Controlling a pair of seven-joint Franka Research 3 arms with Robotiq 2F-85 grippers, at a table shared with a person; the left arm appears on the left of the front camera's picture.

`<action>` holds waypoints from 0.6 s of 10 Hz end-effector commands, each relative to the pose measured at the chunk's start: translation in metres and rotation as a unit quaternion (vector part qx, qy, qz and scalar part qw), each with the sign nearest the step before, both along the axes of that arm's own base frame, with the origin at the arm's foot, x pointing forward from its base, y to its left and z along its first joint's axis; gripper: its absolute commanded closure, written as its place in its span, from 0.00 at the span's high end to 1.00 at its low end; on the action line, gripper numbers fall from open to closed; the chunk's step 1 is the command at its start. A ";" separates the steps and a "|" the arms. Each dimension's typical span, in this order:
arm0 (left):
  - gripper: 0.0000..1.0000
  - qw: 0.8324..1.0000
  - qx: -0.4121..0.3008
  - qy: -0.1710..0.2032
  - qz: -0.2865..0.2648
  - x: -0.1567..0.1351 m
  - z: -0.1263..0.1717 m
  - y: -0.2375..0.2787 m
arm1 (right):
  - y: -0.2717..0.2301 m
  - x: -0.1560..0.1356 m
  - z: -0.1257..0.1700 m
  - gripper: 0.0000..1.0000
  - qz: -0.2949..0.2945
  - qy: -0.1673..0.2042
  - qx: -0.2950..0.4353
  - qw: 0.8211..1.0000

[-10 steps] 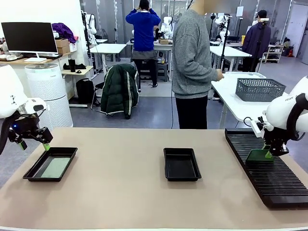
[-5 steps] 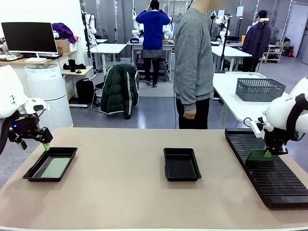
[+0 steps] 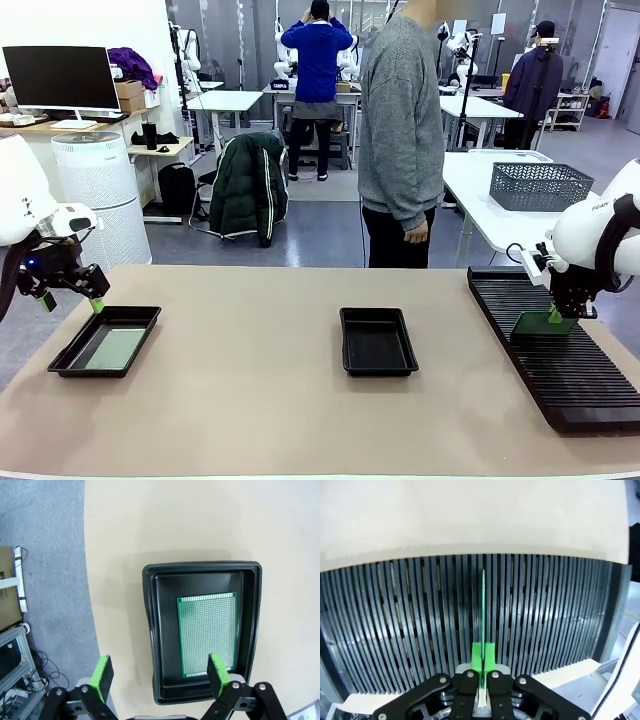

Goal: Inspect and transfer BCBs to ESD trays.
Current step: Pick up the Blank PCB from the PCB Rack and place it in the right ESD tray.

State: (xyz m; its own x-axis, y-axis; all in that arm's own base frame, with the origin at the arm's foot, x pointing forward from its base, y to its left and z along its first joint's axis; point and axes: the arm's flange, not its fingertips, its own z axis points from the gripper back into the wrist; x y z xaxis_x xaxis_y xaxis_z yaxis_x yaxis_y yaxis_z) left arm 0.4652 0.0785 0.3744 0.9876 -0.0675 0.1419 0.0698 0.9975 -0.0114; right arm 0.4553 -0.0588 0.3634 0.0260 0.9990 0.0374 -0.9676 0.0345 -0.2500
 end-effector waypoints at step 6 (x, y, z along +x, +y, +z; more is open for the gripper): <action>1.00 1.000 0.000 -0.001 0.001 0.000 0.000 0.001 | 0.000 0.000 0.000 0.00 -0.001 0.000 0.000 1.000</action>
